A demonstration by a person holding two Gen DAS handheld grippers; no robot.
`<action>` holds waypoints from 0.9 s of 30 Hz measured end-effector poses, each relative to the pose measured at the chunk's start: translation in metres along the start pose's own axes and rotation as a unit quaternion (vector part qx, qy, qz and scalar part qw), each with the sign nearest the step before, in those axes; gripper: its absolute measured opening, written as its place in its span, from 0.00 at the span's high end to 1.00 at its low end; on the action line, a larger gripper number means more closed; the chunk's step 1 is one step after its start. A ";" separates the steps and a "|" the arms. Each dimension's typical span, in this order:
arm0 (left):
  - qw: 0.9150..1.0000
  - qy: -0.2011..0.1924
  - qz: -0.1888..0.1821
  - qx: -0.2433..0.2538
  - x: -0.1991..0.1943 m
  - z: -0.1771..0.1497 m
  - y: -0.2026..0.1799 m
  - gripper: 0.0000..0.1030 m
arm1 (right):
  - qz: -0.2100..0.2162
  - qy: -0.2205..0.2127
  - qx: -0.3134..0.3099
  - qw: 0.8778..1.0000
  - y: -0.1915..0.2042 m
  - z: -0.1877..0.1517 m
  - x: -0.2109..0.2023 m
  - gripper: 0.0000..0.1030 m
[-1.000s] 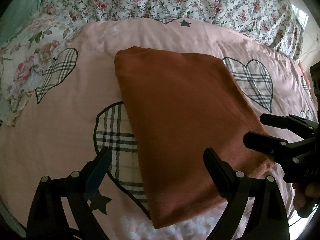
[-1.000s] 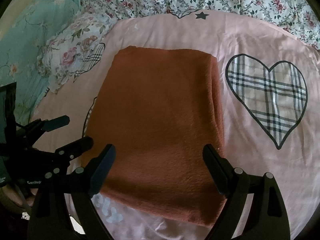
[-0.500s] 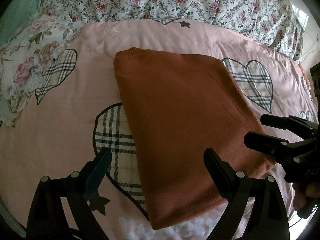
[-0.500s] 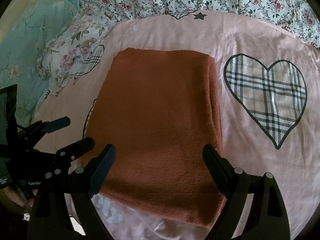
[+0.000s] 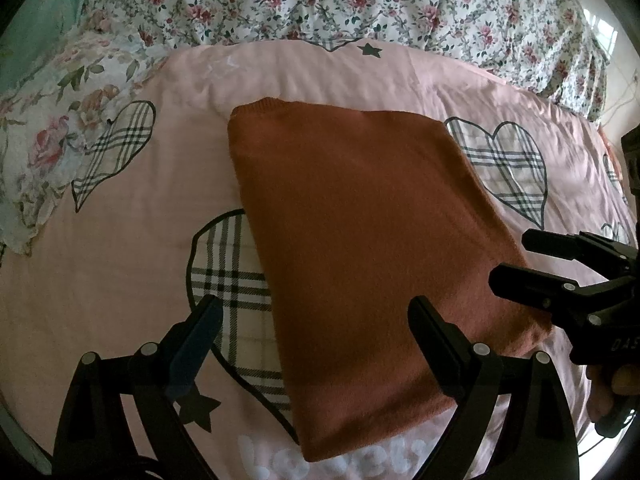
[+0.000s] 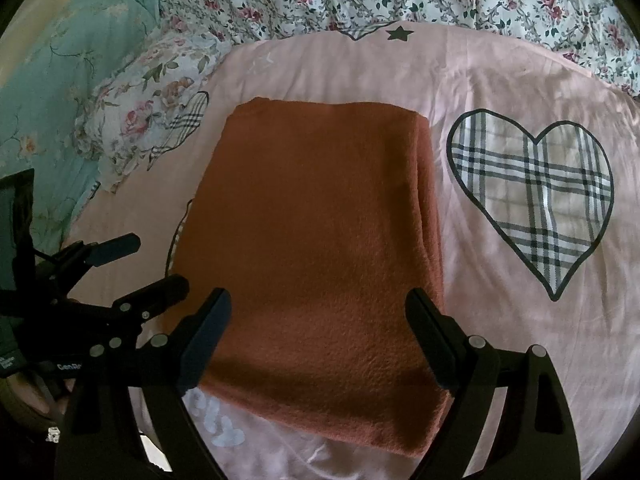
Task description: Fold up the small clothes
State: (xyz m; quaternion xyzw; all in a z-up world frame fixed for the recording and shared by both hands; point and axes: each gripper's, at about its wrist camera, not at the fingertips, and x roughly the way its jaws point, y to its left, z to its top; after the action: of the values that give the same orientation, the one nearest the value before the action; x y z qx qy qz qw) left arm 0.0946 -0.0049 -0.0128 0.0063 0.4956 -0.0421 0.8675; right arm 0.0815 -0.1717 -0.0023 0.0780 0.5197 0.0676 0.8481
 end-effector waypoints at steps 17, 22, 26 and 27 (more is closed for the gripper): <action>1.000 -0.008 0.001 -0.005 0.005 0.003 -0.006 0.08 | -0.005 -0.006 0.010 1.000 -0.014 0.004 0.003 0.14; 1.000 -0.010 0.004 -0.007 0.005 0.005 -0.007 0.08 | -0.003 -0.009 0.019 1.000 -0.020 0.007 0.005 0.14; 1.000 -0.010 0.005 -0.009 0.005 0.006 -0.006 0.08 | -0.003 -0.008 0.021 1.000 -0.020 0.005 0.003 0.14; 1.000 -0.008 0.006 -0.010 0.005 0.005 -0.006 0.08 | -0.003 -0.009 0.021 1.000 -0.021 0.005 0.003 0.14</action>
State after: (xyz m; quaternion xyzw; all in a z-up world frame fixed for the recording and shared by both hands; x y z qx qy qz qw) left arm 0.1012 -0.0110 -0.0143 0.0000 0.4888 -0.0324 0.8718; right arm 0.0884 -0.1916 -0.0069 0.0946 0.5139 0.0535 0.8509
